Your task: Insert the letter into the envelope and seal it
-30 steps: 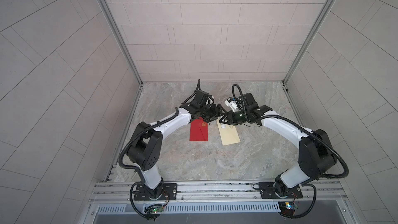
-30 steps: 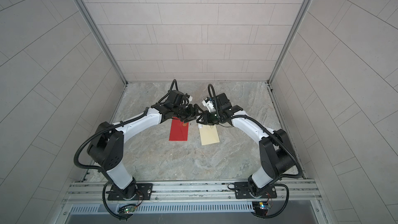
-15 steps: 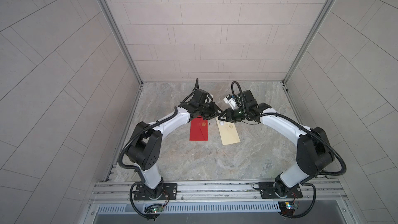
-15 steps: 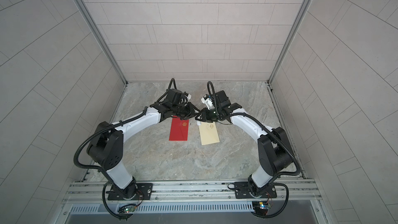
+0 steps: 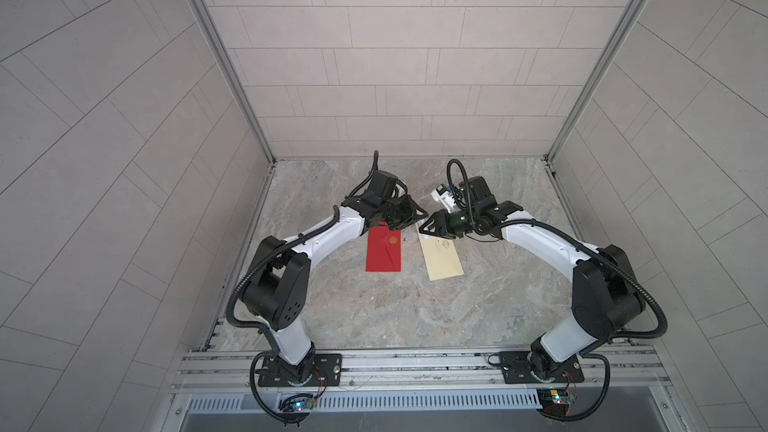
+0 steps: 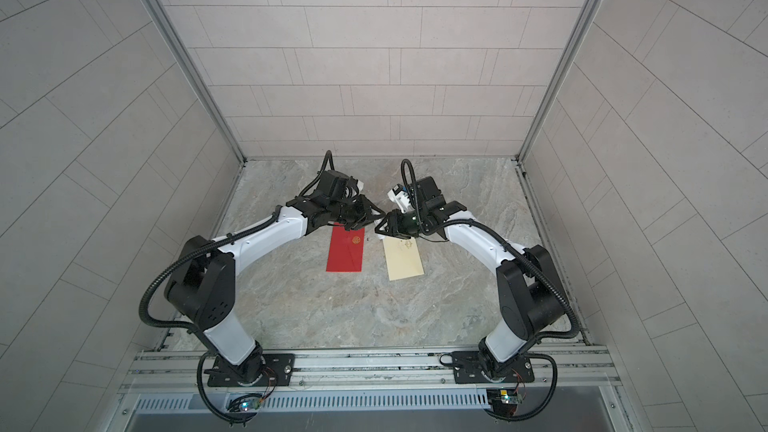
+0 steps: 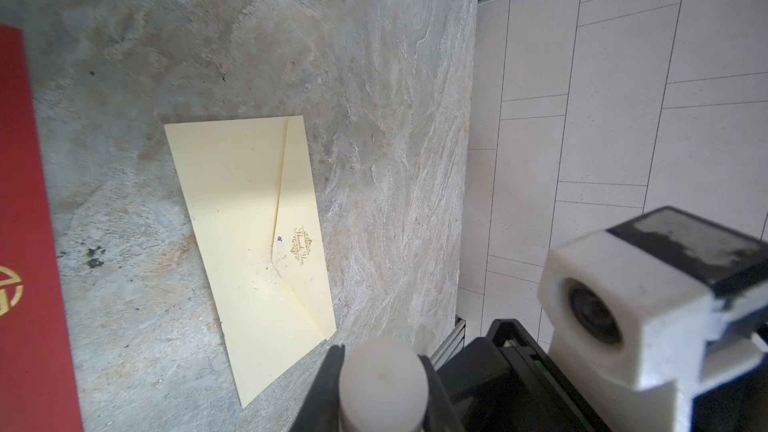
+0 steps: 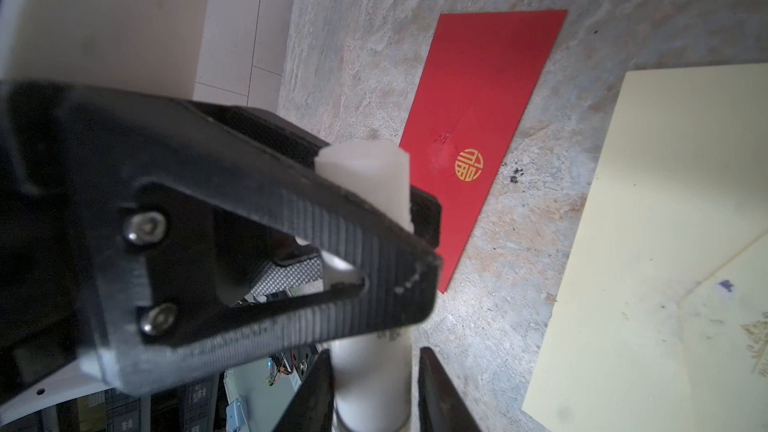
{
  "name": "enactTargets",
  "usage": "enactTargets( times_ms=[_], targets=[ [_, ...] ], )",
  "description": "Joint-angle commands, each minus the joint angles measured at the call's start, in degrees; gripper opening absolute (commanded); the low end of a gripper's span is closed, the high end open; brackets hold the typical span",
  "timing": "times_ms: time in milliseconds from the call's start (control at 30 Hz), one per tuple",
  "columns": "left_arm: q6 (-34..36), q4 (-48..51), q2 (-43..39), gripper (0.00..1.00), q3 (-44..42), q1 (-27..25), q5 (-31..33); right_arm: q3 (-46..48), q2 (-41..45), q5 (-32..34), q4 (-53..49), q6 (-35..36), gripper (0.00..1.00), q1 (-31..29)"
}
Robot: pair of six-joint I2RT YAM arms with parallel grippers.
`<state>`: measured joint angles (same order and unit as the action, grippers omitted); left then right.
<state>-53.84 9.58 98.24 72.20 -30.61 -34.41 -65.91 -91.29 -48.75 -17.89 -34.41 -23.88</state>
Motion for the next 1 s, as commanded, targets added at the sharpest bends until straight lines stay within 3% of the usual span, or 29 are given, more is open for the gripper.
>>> enactTargets(
  times_ms=[0,367,433,533,700,800,967],
  targets=[
    [-1.4,-1.9,-2.0,0.00,1.4,0.4,-0.1,0.5,0.8,-1.0,1.1,-0.5,0.36,0.2],
    [-3.5,-4.1,-2.3,0.00,0.8,0.5,0.4,2.0,1.0,-2.0,3.6,-2.8,0.35,0.1],
    [-3.8,-4.2,-2.2,0.00,1.0,0.6,0.3,2.0,1.3,-0.4,3.6,-3.4,0.29,0.1],
    [-4.1,-3.3,-2.1,0.00,1.6,0.5,0.3,1.1,2.9,5.8,1.4,-2.2,0.11,-0.1],
    [-7.8,-1.7,-1.8,0.00,2.0,0.5,0.6,-5.0,3.8,26.8,-12.6,4.5,0.03,-4.4],
    [-10.5,0.1,-0.5,0.00,3.4,0.6,0.0,-9.8,1.5,46.2,-20.8,8.4,0.01,-10.8],
    [-12.7,1.1,1.2,0.00,6.1,0.5,-1.9,-15.8,-4.7,76.0,-29.8,8.6,0.01,-19.9]
  ],
)
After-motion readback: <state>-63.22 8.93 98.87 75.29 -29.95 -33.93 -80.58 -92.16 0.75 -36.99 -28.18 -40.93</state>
